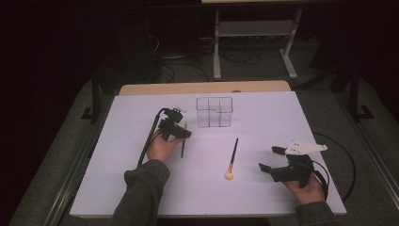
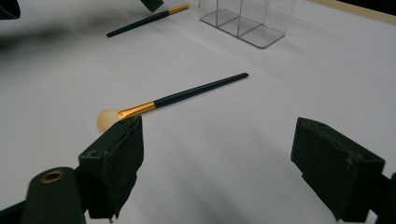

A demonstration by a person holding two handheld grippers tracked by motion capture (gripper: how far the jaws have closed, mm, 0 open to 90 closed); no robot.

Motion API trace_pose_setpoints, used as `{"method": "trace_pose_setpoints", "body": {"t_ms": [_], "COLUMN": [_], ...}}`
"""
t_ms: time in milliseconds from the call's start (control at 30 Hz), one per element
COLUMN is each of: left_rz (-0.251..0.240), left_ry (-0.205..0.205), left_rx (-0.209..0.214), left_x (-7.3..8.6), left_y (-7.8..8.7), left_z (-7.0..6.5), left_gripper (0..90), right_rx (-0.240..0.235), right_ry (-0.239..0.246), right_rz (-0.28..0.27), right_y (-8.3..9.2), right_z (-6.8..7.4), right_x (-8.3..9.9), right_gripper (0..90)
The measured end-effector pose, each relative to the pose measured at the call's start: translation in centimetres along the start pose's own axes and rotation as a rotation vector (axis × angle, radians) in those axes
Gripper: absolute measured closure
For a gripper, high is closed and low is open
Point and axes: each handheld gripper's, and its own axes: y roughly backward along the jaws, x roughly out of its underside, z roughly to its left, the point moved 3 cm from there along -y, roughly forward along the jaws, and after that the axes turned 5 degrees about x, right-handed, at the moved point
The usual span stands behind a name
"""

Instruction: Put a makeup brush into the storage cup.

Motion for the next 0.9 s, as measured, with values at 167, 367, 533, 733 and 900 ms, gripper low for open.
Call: {"method": "trace_pose_setpoints", "body": {"t_ms": [167,367,533,733,900], "left_rz": [0.019,0.033,0.048,0.077,0.086], "left_ry": [-0.005,-0.010,-0.014,-0.024,-0.055], "left_rx": [-0.012,-0.014,-0.023,-0.035,-0.082], "left_x": [0.17,0.31,0.41,0.52,0.52], "left_y": [-0.32,-0.56,-0.90,-1.09,-1.12], "left_z": [0.07,-0.06,-0.17,-0.09,-0.25], "left_gripper": [60.6,64.0,67.8,71.4,78.0], "right_rx": [-0.003,-0.003,-0.007,-0.009,-0.007], "right_ry": [0.000,0.002,0.006,0.012,0.012], "right_rz": [0.001,0.003,0.004,0.006,0.007], "right_y": [0.02,0.00,-0.03,-0.12,-0.11], "right_z": [0.03,0.07,0.10,0.15,0.15], "right_x": [0.01,0.03,0.03,0.02,0.00], "right_gripper": [16.0,16.0,16.0,15.9,15.9]}}
